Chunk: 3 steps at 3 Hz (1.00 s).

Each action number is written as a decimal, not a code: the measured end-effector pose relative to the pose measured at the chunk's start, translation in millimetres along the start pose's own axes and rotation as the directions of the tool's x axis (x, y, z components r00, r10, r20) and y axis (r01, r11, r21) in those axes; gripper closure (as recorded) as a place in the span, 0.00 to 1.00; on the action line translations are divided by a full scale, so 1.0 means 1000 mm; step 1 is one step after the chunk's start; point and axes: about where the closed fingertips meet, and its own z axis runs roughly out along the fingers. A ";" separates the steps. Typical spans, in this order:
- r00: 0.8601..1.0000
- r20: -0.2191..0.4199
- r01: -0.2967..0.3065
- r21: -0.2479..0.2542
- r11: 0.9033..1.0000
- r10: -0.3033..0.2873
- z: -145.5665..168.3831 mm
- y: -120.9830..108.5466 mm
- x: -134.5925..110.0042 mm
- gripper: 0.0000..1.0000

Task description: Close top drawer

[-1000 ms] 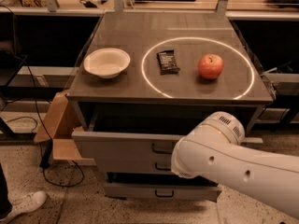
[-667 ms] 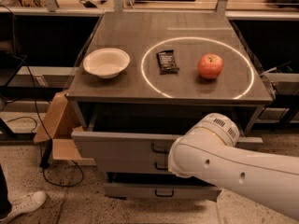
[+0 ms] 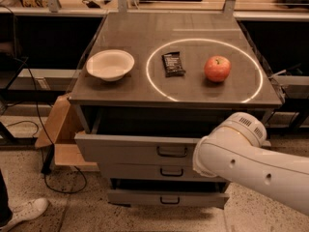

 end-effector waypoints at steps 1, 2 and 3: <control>1.000 -0.004 0.000 0.004 1.000 0.000 0.000 -0.002 0.003 0.84; 1.000 -0.004 0.000 0.004 1.000 0.000 0.000 -0.002 0.003 0.61; 1.000 -0.004 0.000 0.004 1.000 0.000 0.000 -0.002 0.003 0.38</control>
Offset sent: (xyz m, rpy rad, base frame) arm 0.0008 -0.0032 0.0004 -0.0050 -0.0025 -0.0024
